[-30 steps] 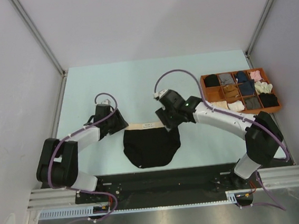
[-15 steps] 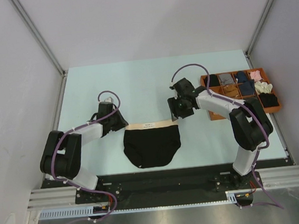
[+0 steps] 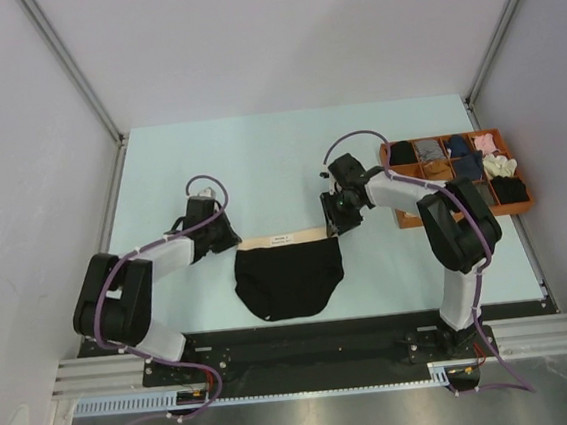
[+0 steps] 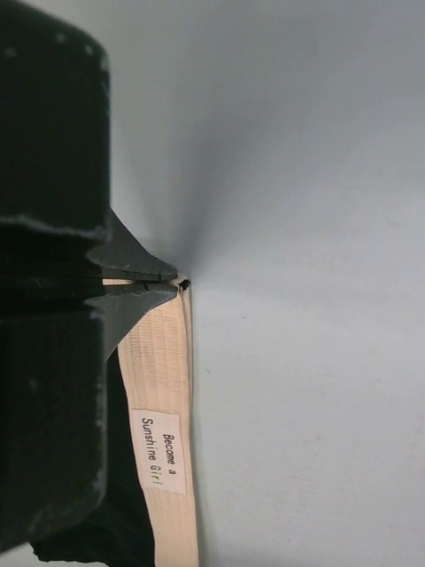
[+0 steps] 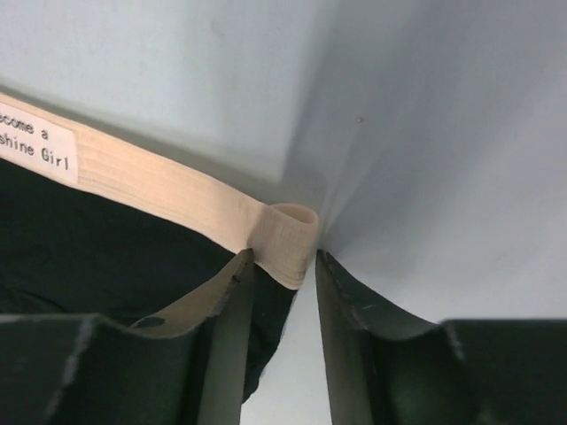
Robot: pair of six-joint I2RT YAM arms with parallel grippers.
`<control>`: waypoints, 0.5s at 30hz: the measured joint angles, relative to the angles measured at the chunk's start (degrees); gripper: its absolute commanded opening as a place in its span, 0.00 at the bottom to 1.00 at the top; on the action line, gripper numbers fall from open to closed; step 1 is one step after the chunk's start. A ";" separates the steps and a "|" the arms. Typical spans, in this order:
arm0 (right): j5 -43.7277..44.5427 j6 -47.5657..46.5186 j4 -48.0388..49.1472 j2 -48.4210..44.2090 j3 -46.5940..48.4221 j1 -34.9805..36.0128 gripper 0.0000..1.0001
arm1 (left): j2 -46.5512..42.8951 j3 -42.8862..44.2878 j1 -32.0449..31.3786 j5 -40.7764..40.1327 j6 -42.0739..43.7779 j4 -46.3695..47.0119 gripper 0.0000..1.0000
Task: Roll the underwear
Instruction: Fold the underwear at the center of the board.
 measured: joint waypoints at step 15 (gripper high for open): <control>-5.60 -1.77 7.37 2.54 0.15 -3.02 0.04 | -12.39 -6.56 -0.13 -0.74 -2.64 -4.07 0.05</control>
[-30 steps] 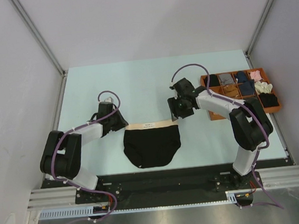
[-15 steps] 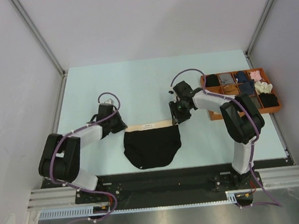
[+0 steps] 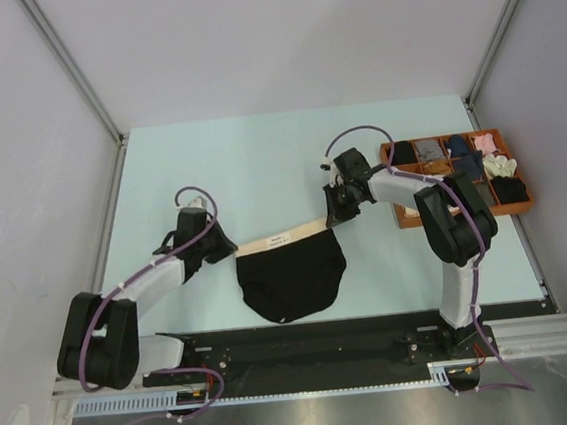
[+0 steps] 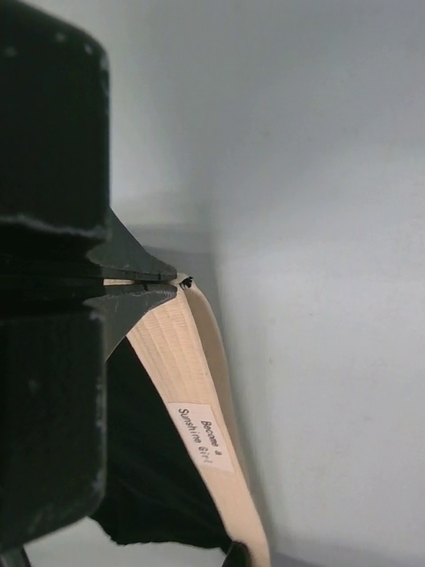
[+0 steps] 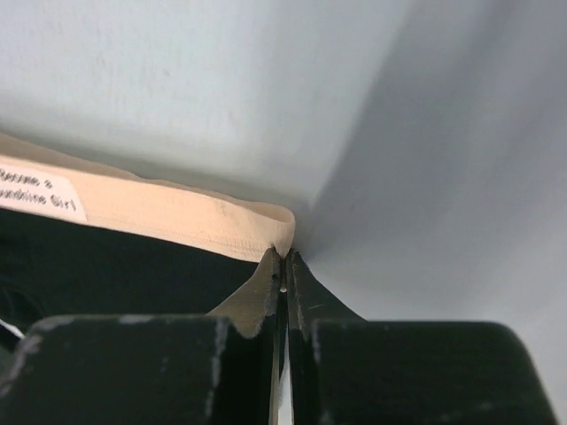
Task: Roll the underwear
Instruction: Fold the underwear at the center of the board.
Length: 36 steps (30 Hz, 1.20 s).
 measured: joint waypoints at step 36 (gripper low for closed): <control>12.72 -2.89 -3.87 -6.32 14.84 27.26 0.55 | 3.15 -4.00 -0.24 0.92 -5.40 7.87 0.06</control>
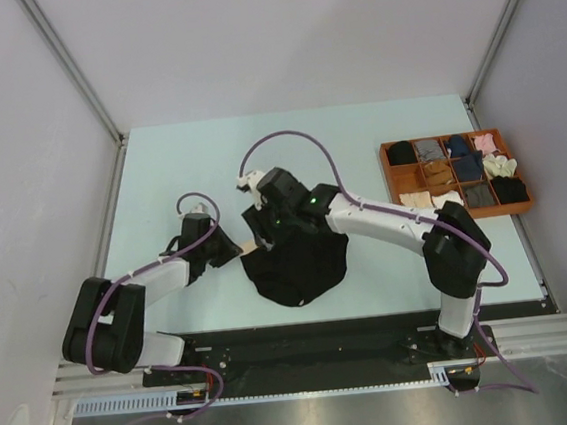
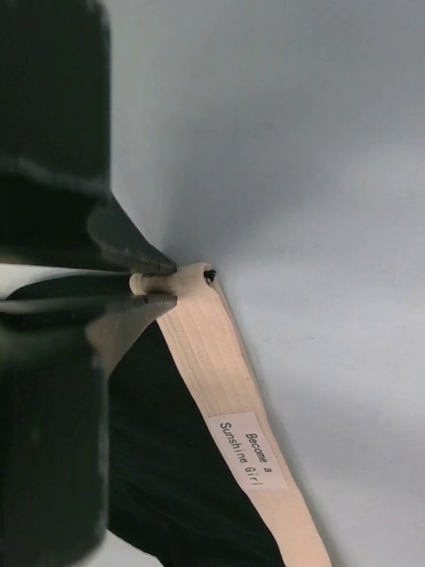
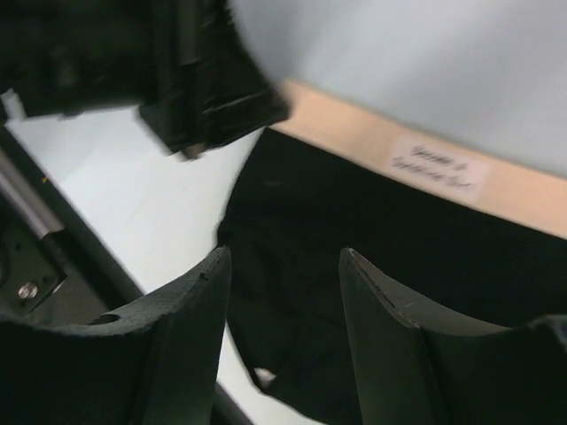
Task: Roll the underwear
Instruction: Fold the underwear at the center of the board.
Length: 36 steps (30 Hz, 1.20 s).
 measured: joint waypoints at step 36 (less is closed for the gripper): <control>5.99 8.81 11.80 10.99 -6.40 8.55 0.39 | -0.59 -2.58 0.70 1.36 -1.29 3.93 0.00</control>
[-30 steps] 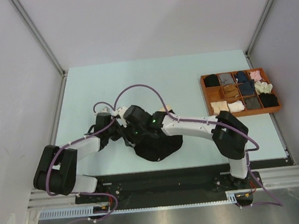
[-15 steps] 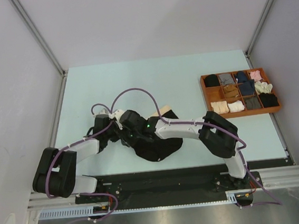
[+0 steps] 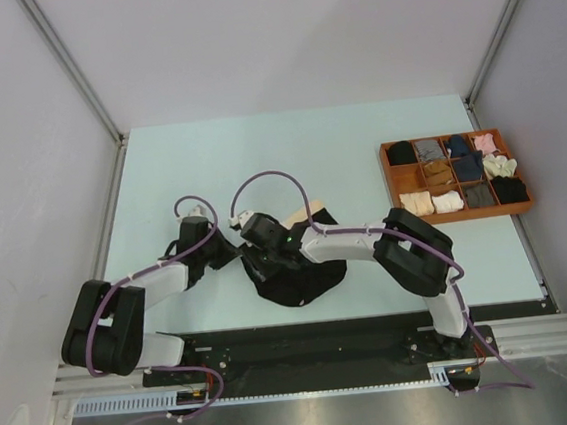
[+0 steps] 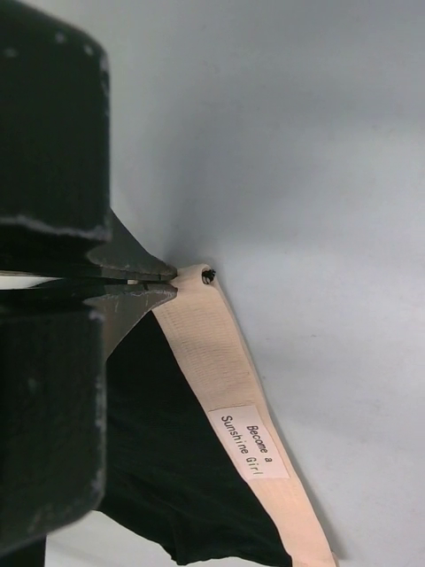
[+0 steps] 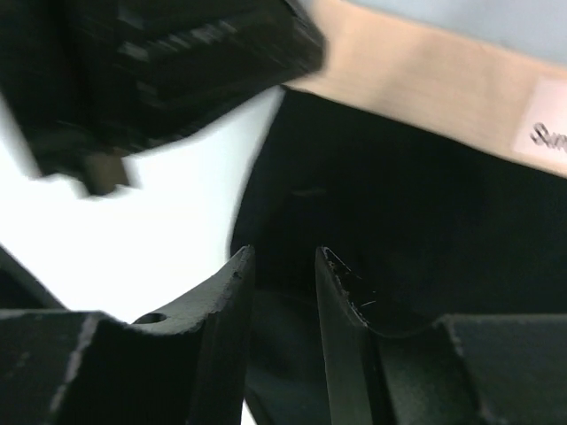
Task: Roll the underwear
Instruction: Fold the underwear at the center of the board.
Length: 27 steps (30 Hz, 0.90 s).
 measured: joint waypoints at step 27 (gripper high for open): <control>3.23 0.42 1.31 -1.29 -0.92 4.13 0.44 | -1.36 0.57 0.07 0.28 -0.02 -4.09 0.00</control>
